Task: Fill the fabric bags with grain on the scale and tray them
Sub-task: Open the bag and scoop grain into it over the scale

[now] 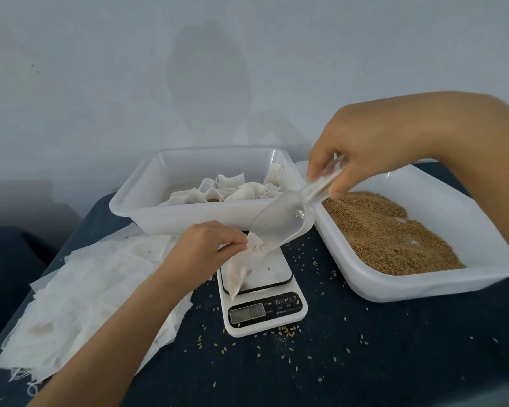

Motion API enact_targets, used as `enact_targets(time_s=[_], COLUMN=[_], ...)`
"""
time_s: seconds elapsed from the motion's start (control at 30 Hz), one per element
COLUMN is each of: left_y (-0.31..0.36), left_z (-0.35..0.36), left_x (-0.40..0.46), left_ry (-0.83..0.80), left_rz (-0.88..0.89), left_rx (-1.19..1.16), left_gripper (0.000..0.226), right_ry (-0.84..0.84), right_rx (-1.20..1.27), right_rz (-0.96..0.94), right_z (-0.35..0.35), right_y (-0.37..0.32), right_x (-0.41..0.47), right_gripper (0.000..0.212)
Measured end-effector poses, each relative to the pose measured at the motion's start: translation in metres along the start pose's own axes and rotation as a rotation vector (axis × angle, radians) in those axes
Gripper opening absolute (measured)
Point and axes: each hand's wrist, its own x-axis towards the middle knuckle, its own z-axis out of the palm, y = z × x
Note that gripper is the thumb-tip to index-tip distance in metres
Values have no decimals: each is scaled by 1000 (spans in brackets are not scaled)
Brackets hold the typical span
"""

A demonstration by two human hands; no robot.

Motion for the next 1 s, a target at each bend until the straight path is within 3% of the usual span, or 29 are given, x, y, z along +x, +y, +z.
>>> enact_targets(time_s=[0.3,0.4,0.53,0.67,0.77,0.87,1.0], left_y=[-10,-10,-10,-13,-12,-7,-3], left_z=[-3,-4,-11,-23,-26,-12,21], left_x=[-4,-2,6,20,36,51,60], left_ry=[61,58,39,-40,-174,-288,-334], left_rz=[-76,-80,-75,-76,-67,-33,10], left_rx=[21,40,80,109,175,278,314], left_gripper=[12,12,11,8,9,13,16], right_ry=[-31,50,224,287,178,78,74], right_rx=[503,688,884,802,585,588,565], right_rz=[166,227,373,608,747,834,856], right_z=[67,95,125,156,182,202,211], right_y=[45,65,90,109,120,118,112], right_x=[-16,-26,-42,-47,-45,-45,-46], right_gripper=[27,40,38,18,30,42,35])
